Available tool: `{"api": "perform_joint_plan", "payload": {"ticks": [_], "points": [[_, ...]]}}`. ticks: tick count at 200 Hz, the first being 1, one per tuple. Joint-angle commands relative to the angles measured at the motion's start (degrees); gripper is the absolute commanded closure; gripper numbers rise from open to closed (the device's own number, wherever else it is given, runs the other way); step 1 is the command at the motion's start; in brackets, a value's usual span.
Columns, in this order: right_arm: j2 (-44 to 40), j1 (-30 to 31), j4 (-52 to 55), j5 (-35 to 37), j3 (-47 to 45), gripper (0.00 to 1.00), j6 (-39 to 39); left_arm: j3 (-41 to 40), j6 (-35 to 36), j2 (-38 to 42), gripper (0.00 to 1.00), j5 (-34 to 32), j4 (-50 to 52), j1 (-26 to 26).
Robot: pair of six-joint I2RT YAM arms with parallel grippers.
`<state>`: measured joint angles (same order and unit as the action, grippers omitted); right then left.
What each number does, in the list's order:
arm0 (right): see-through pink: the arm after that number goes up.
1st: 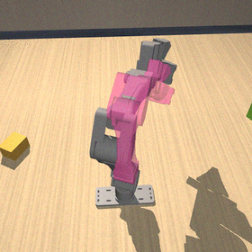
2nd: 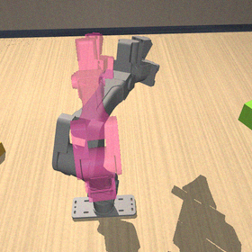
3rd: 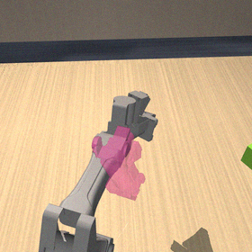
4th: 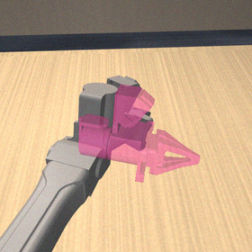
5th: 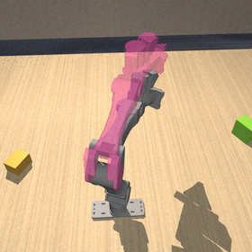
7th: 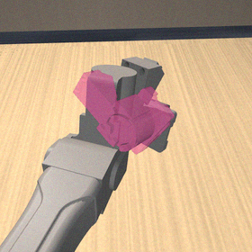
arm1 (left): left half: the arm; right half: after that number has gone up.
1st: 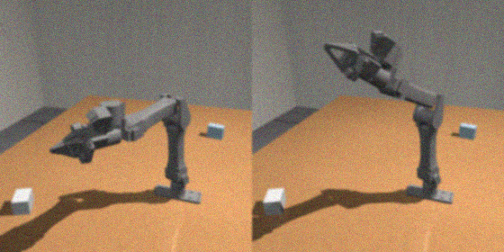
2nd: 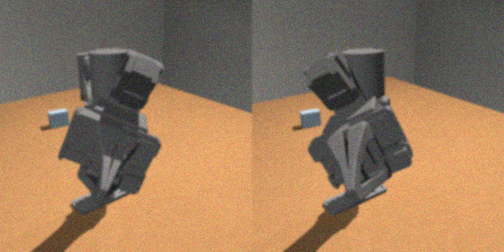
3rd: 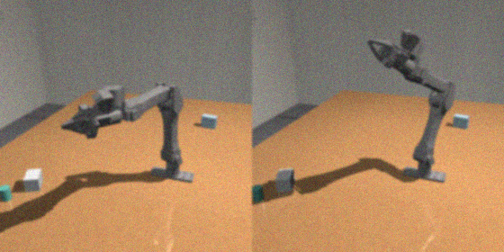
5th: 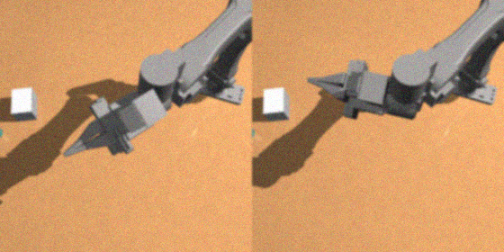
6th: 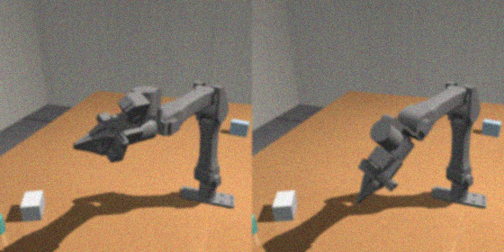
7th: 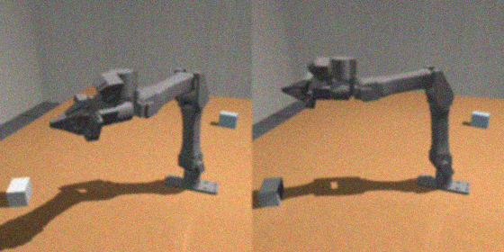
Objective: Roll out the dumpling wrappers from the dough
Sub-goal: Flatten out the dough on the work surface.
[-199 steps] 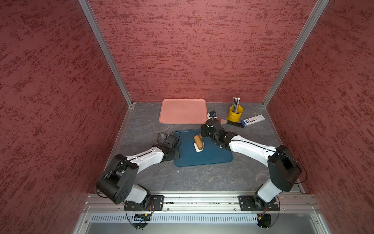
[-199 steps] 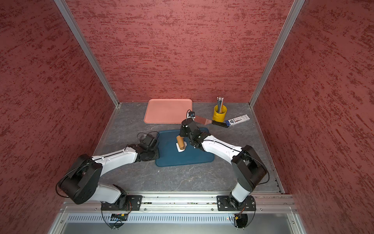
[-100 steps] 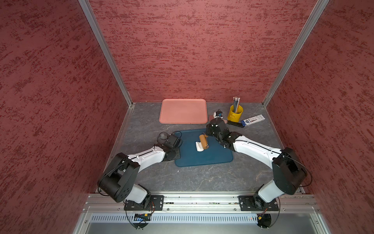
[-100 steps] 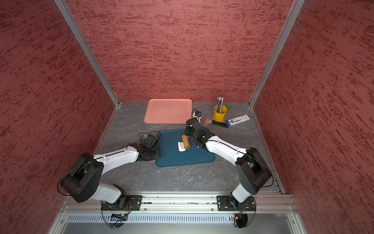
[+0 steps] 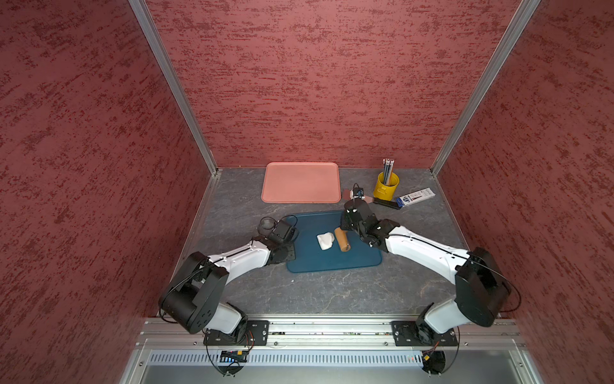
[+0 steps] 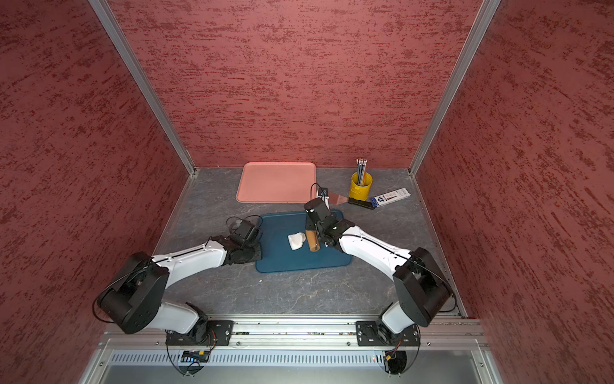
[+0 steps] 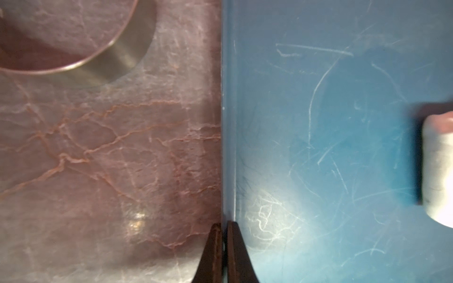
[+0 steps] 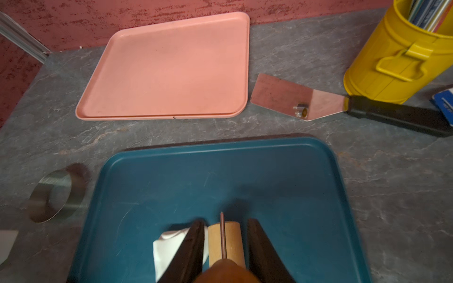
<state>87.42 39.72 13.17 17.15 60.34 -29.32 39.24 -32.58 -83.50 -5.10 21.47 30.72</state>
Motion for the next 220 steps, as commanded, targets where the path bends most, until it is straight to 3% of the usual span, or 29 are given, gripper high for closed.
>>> {"api": "perform_joint_plan", "payload": {"ticks": [1,52,110,126,158,186,205,220], "points": [[0.2,0.7,-3.9,-9.2,4.4,1.0,-1.1,-0.2,1.4,0.7,1.0,1.8,-3.8,-0.2],[5.6,0.5,-10.3,-7.1,5.7,1.0,-0.2,0.5,1.6,0.4,1.0,-0.4,-0.8,-0.4],[6.9,1.4,-16.7,-11.0,5.3,1.0,1.3,1.1,1.0,-1.3,1.0,0.3,-1.4,-0.3],[9.1,2.6,-12.7,-9.7,7.6,1.0,2.3,0.9,0.8,-0.9,1.0,0.2,-1.6,-0.3],[12.0,2.8,-12.7,-6.7,3.3,1.0,2.9,0.5,0.1,-0.2,1.0,-1.0,-0.9,-0.3],[9.2,1.2,-9.9,2.0,-0.7,1.0,8.6,0.7,-0.7,-0.4,1.0,-2.8,1.7,-0.6],[6.8,-2.5,-8.0,0.2,-1.8,1.0,9.3,0.1,-0.7,-0.3,1.0,-2.5,1.1,-0.7],[8.2,-0.3,-6.9,-3.1,-0.6,1.0,9.6,0.1,-0.4,-0.7,1.0,-1.6,0.0,-0.6]]}}
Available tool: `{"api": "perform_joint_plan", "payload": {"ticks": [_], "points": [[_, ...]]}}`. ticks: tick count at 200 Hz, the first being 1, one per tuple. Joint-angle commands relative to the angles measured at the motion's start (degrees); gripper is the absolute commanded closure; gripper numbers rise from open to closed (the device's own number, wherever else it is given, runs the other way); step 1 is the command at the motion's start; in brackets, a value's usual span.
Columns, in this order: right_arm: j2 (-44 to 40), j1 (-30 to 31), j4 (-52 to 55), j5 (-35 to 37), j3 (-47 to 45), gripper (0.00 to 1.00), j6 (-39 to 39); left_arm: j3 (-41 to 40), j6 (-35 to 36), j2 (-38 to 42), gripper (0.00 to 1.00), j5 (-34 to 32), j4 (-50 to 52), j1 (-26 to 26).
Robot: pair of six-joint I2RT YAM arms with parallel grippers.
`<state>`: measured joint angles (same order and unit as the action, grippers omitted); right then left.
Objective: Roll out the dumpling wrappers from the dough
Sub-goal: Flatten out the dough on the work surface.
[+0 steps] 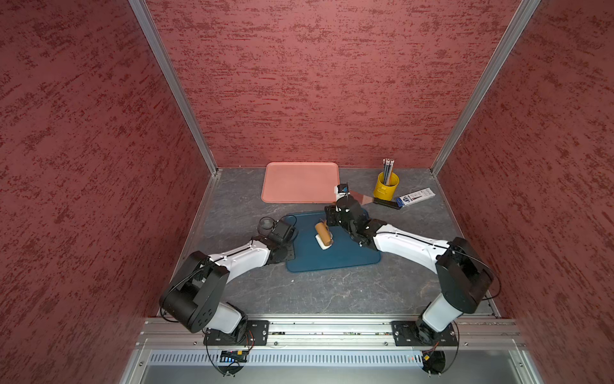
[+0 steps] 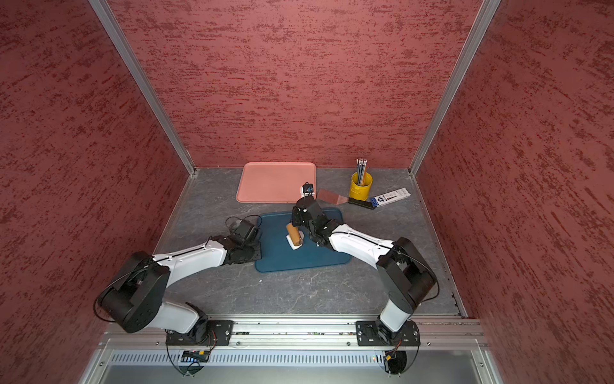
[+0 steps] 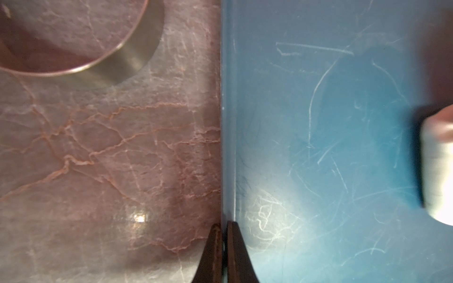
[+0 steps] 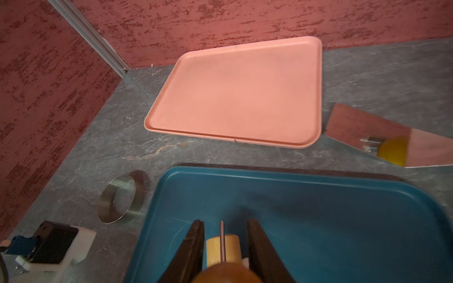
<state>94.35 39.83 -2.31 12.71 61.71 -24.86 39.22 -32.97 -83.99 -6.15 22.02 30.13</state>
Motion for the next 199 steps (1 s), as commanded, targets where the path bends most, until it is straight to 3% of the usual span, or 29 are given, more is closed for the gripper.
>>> {"api": "perform_joint_plan", "payload": {"ticks": [1,27,45,82,99,121,169,199], "points": [[1.5,-0.2,8.6,1.1,-1.8,1.0,5.0,0.1,0.0,-0.3,1.0,-0.5,-0.7,0.0],[6.8,7.1,6.7,-1.5,-0.8,1.0,-1.8,1.0,0.1,-0.8,1.0,0.3,-2.2,0.1],[6.4,5.8,6.4,-0.2,-2.5,1.0,-3.2,1.1,-0.1,-0.1,1.0,-0.1,-1.6,0.1],[-2.2,1.2,9.6,3.3,-2.1,1.0,2.6,-0.1,0.7,0.1,1.0,0.8,-2.9,0.1],[-4.3,1.4,8.2,-1.0,0.6,1.0,1.4,-0.6,0.6,-0.2,1.0,1.7,-4.3,0.1],[-3.8,2.5,5.8,-5.6,4.9,1.0,-1.0,-0.5,0.6,-0.1,1.0,2.4,-4.5,0.2],[2.3,3.3,2.9,-6.4,8.5,1.0,-1.0,-0.6,1.2,0.3,1.0,1.4,-3.3,0.2],[3.5,3.0,1.4,0.2,2.1,1.0,2.1,-0.4,0.6,0.5,1.0,1.1,-2.8,0.1]]}}
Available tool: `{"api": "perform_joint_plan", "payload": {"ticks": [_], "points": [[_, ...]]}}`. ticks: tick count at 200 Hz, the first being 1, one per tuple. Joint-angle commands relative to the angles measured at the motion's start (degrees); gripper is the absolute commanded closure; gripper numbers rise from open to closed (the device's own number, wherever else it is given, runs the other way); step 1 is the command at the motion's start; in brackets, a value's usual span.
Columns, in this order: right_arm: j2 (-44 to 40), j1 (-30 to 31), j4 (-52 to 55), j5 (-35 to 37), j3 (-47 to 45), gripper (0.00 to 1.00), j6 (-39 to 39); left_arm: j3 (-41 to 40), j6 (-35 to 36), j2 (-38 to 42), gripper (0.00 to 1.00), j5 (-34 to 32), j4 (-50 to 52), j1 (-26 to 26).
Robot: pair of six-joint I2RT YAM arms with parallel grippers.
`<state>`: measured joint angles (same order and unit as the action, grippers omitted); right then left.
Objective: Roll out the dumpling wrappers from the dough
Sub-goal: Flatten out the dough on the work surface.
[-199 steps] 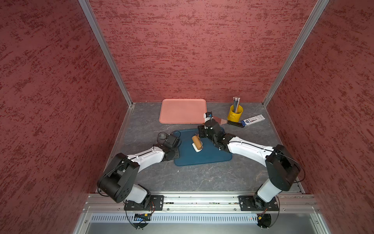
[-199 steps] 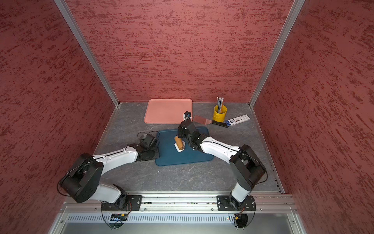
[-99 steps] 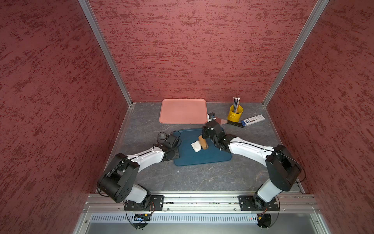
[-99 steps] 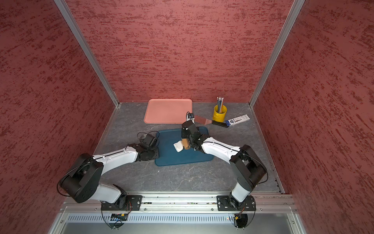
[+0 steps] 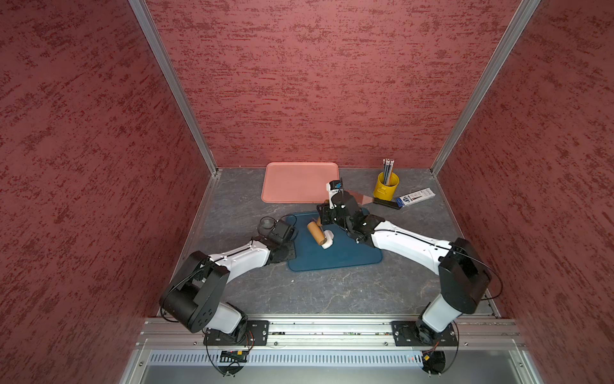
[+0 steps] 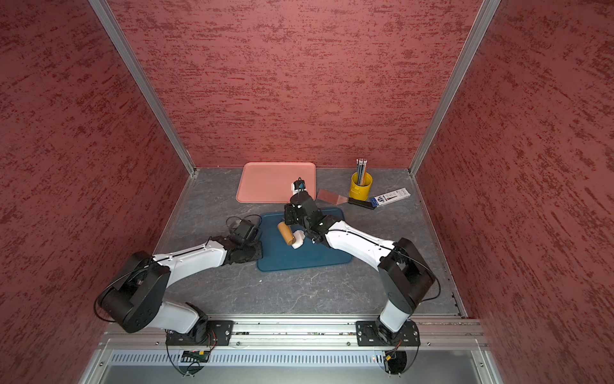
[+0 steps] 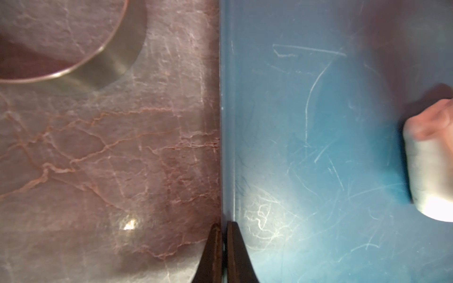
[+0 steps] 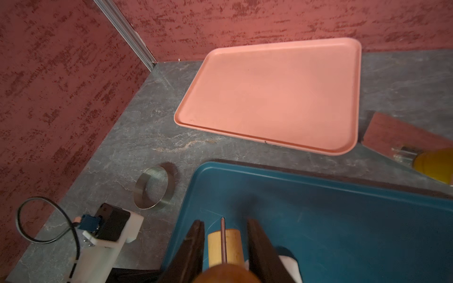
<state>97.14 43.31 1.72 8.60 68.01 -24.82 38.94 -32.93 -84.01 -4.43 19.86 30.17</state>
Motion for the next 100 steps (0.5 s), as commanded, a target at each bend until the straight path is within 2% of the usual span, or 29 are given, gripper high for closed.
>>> {"api": "perform_joint_plan", "payload": {"ticks": [1,24,52,71,84,100], "points": [[0.5,-0.5,-2.8,4.5,-4.4,1.0,2.2,-0.1,0.6,0.6,1.0,-0.7,-0.6,0.1],[-0.2,-3.8,-1.9,3.6,-8.2,1.0,2.4,-0.2,0.6,0.3,1.0,-0.9,-0.3,0.1],[-0.1,-4.2,-1.6,8.3,-9.7,1.0,5.2,-0.2,0.6,-0.2,1.0,-1.4,-0.2,0.1],[-0.9,-5.7,-0.8,6.7,-9.6,1.0,5.0,-0.2,0.5,-0.5,1.0,-1.4,0.2,0.1],[0.2,-4.5,-1.2,4.9,-10.1,1.0,5.7,-0.3,0.2,-0.3,1.0,-1.6,0.2,0.1],[2.2,-0.4,-1.3,3.0,-10.3,1.0,3.7,-0.4,0.3,-0.2,1.0,-1.0,-0.7,0.1]]}}
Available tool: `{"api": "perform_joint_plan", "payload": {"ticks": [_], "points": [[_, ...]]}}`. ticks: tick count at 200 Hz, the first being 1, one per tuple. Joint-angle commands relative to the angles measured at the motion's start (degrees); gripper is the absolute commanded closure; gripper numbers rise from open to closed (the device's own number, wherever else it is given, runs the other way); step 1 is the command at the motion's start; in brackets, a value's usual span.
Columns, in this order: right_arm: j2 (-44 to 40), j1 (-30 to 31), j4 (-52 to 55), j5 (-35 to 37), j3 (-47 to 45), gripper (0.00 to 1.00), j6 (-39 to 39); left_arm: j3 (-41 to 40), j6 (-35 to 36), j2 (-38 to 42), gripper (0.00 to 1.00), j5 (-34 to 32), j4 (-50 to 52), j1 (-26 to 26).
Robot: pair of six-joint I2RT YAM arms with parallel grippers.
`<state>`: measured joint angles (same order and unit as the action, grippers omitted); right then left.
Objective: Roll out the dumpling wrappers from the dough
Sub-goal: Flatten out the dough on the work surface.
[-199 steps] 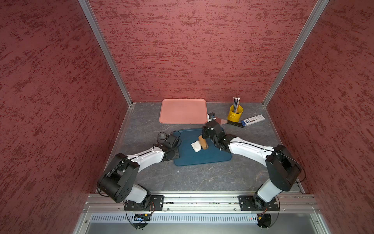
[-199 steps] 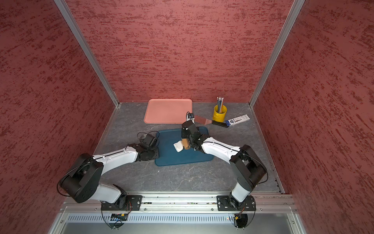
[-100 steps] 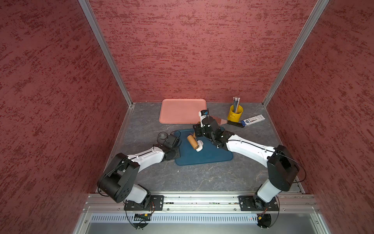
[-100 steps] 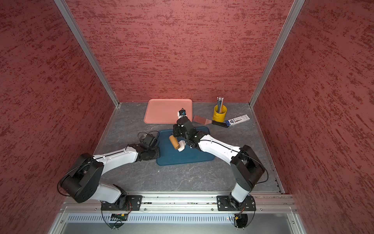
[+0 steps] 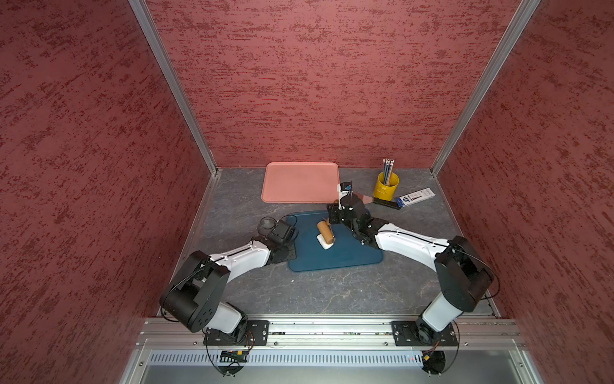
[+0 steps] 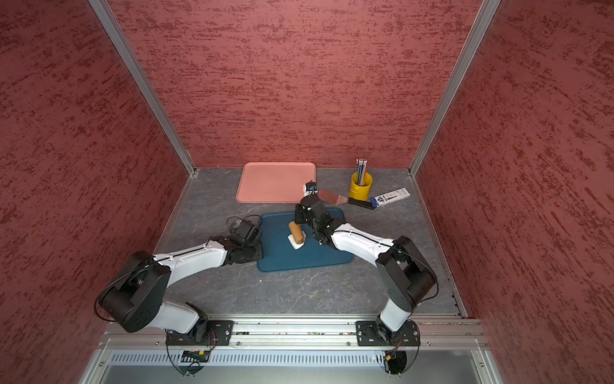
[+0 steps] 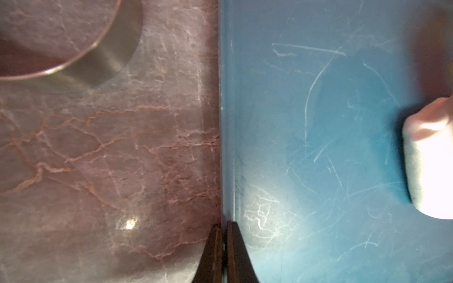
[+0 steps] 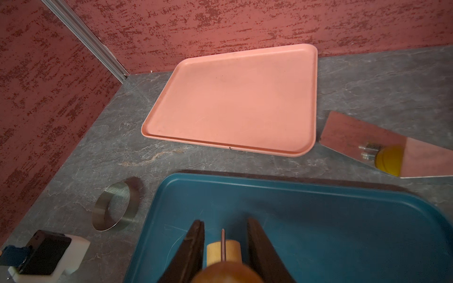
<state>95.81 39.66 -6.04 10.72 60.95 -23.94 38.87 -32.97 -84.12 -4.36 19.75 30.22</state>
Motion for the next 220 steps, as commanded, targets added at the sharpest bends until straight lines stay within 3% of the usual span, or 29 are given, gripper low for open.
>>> {"api": "perform_joint_plan", "payload": {"ticks": [1,23,53,69,97,118,143,160,182,220], "points": [[3.8,3.7,6.4,0.8,-3.2,1.0,2.6,-0.4,0.4,-0.1,1.0,-1.0,-0.7,0.0],[5.1,5.8,8.6,1.8,-4.2,1.0,-0.7,-0.1,0.2,-0.1,1.0,-0.5,-0.6,0.2],[0.8,-4.6,10.2,3.1,-9.8,1.0,0.0,-1.6,-0.8,1.3,1.0,-2.3,-0.1,0.3],[0.7,-1.8,12.9,6.1,-8.0,1.0,4.2,-1.2,-0.7,0.4,1.0,-2.2,-0.1,0.2],[5.3,5.0,12.1,4.5,-6.8,1.0,0.0,-0.6,-1.2,-0.2,1.0,-3.3,0.1,0.4],[5.2,5.1,12.2,7.0,-7.9,1.0,-0.7,-1.2,-1.9,1.2,1.0,-3.9,0.8,0.5],[1.3,0.5,14.7,10.1,-8.8,1.0,2.3,-1.5,-1.4,2.1,1.0,-4.0,1.7,0.3],[2.9,2.8,15.9,10.4,-7.0,1.0,4.8,-1.7,-1.5,1.9,1.0,-3.7,0.7,0.2],[7.2,7.8,16.5,6.9,-5.4,1.0,0.8,-0.7,-2.1,0.5,1.0,-3.6,0.7,0.2],[4.8,0.6,16.2,10.6,-9.7,1.0,1.1,-1.5,-3.4,2.6,1.0,-4.8,2.0,0.4]]}}
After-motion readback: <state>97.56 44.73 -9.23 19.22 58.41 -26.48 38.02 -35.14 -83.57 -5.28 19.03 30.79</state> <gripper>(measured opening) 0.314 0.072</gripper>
